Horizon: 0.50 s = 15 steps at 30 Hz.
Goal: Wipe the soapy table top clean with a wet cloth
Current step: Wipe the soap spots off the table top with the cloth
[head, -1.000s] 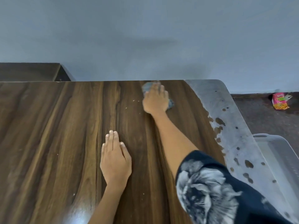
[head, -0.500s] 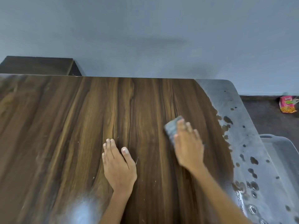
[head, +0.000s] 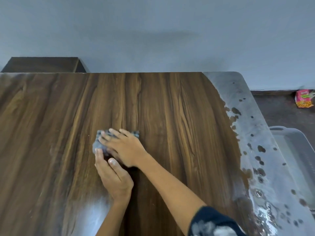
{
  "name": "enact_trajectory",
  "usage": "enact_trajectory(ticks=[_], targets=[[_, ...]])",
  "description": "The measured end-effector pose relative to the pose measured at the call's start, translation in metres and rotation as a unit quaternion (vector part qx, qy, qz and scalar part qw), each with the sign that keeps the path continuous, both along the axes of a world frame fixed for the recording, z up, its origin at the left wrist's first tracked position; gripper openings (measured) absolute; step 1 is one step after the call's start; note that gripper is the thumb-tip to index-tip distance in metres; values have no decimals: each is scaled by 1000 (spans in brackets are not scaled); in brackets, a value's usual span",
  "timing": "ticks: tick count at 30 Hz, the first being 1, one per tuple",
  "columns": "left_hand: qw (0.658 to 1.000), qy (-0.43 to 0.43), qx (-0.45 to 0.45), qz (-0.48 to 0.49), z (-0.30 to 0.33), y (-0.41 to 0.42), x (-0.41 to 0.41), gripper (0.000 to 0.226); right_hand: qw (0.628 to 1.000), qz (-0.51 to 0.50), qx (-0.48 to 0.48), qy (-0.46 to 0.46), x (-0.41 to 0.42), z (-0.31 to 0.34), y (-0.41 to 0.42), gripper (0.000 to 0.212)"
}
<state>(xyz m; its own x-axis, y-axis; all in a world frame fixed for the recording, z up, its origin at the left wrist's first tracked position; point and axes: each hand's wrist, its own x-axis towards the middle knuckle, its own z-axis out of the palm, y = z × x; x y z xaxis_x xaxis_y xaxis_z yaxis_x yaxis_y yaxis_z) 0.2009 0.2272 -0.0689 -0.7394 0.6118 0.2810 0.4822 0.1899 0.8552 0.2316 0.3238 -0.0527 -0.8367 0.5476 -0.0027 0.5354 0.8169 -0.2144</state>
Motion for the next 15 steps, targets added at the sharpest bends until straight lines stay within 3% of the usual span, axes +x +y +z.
enact_trajectory(ticks=[3, 6, 8, 11, 13, 15], targets=[[999, 4, -32, -12, -1, -14, 2, 53, 999, 11, -43, 21, 57, 1, -48, 46], [999, -1, -34, -33, 0, -22, 6, 54, 993, -113, -6, 27, 130, -4, -93, 44], [999, -5, -35, -41, 0, -24, 7, 53, 963, -266, -20, 44, 173, -4, -93, 45], [998, -14, -37, -44, 2, -26, 7, 54, 883, -468, -10, 43, 194, 1, -40, 49], [998, -17, -37, -42, 4, -29, 8, 55, 844, -535, 2, 32, 175, 5, 5, 50], [998, -21, -40, -37, 3, -35, 7, 56, 844, -535, -8, 32, 138, 4, 42, 51]])
